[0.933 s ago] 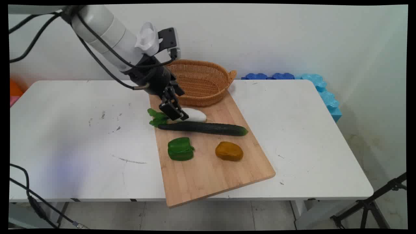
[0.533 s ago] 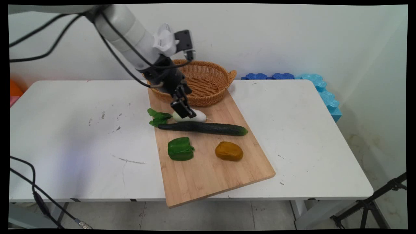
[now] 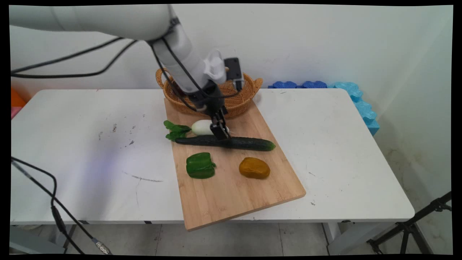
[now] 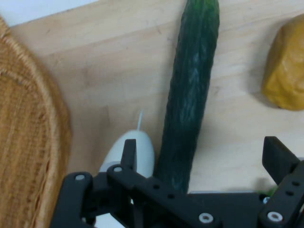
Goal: Pick up the cucumber from the cutting board, then place the picked object in the vegetable basket
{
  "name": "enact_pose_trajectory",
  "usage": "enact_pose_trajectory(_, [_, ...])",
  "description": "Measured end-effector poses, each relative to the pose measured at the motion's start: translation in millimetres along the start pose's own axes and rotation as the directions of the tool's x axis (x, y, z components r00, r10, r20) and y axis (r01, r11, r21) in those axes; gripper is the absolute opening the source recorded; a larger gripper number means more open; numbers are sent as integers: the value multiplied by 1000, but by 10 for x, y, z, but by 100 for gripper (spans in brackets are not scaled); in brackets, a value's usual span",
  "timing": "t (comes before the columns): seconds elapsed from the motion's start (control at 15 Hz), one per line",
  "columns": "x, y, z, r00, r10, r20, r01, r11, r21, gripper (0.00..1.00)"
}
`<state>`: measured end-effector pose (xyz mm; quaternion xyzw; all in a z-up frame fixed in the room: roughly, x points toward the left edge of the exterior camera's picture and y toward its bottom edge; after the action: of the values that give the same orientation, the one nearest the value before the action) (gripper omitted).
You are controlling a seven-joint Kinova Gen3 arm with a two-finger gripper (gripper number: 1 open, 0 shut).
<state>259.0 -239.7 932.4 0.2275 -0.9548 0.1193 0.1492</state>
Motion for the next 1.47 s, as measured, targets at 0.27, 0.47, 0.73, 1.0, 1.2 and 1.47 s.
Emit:
enact_pose_trajectory(0.27, [164, -8, 385, 999, 50, 21, -49, 999, -12, 100])
enact_pose_trajectory(0.47, [275, -21, 673, 996, 85, 30, -85, 996, -22, 100])
enact_pose_trajectory(0.73, [358, -43, 956, 992, 123, 40, -122, 992, -30, 100])
enact_pose_trajectory(1.0, [382, -58, 1079, 988, 144, 46, -143, 989, -31, 100])
enact_pose_trajectory(1.2, [391, -56, 1109, 986, 159, 45, -158, 987, -24, 0])
enact_pose_trajectory(1.47, [389, 1, 999, 982, 183, 37, -183, 983, -2, 0])
